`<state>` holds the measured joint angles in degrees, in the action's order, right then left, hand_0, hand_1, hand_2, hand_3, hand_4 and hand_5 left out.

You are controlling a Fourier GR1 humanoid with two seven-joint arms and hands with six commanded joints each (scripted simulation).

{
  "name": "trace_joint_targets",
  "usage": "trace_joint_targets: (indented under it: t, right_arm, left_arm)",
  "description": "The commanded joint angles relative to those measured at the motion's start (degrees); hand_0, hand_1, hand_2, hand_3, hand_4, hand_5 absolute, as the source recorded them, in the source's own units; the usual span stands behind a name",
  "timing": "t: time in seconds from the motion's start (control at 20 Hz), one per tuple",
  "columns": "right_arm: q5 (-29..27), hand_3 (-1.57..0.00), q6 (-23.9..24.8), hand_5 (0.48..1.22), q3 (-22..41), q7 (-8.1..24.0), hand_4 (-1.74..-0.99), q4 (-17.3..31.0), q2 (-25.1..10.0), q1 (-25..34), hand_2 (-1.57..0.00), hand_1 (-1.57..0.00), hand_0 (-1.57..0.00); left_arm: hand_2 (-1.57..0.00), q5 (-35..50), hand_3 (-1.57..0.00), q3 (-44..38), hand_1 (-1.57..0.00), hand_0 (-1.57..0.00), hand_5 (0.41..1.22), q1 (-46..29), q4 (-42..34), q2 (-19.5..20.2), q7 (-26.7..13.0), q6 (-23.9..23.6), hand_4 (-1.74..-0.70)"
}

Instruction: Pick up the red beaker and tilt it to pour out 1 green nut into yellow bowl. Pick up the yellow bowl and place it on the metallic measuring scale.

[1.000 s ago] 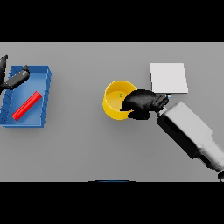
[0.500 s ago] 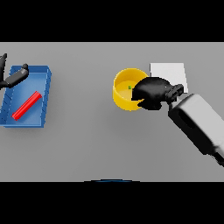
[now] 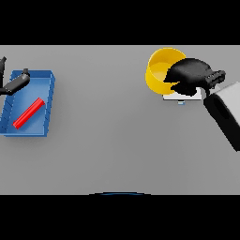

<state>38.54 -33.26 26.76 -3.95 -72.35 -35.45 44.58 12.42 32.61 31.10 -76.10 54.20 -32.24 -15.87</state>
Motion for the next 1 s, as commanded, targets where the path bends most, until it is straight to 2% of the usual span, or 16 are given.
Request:
trace_joint_targets:
  t: [0.0,0.35,0.4,0.5,0.6,0.7,0.95]
  right_arm:
    - [-0.1,-1.22,0.9,1.221,-0.5,0.2,-1.720,2.1,0.3,0.5,-1.57,-1.57,-1.57]
    - [0.8,-1.18,6.9,1.221,-1.3,-2.6,-1.721,15.9,0.3,3.2,-1.57,-1.57,-1.57]
    - [1.0,-1.21,7.8,1.221,-1.3,-3.6,-1.722,18.2,0.2,3.2,-1.57,-1.57,-1.57]
    - [1.4,-1.25,9.8,1.221,-1.0,-2.9,-1.722,21.9,1.3,3.6,-1.57,-1.57,-1.57]
    - [1.6,-1.36,11.7,1.221,-0.6,-5.2,-1.724,24.7,1.7,3.8,-1.57,-1.57,-1.57]
    - [2.3,-1.41,13.8,1.221,-0.1,-5.3,-1.724,29.2,3.4,5.2,-1.57,-1.57,-1.57]
    - [2.1,-1.50,16.1,1.221,0.4,-5.2,-1.727,34.0,4.6,5.6,-1.57,-1.49,-1.57]
  left_arm:
    - [0.00,0.1,0.00,0.2,0.00,0.00,0.743,-0.5,-0.7,0.1,-0.5,-0.2,-0.81]
    - [0.00,0.3,0.00,-0.1,0.00,0.00,0.772,-0.9,-1.2,1.0,-2.2,-0.3,-0.82]
    - [0.00,0.3,0.00,0.0,0.00,0.00,0.765,-1.6,-1.7,1.0,-2.4,-0.8,-0.82]
    - [0.00,0.0,0.00,0.0,0.00,0.00,0.759,-0.7,-1.3,0.9,-2.7,-0.7,-0.82]
    - [0.00,-0.3,0.00,0.1,0.00,0.00,0.757,-0.6,-0.4,0.7,-2.5,-0.5,-0.81]
    - [0.00,-0.2,0.00,0.2,0.00,0.00,0.749,-0.9,-0.5,0.7,-2.2,-0.5,-0.81]
    - [0.00,0.2,0.00,0.0,0.00,0.00,0.725,0.2,-0.3,0.4,-2.6,0.3,-0.80]
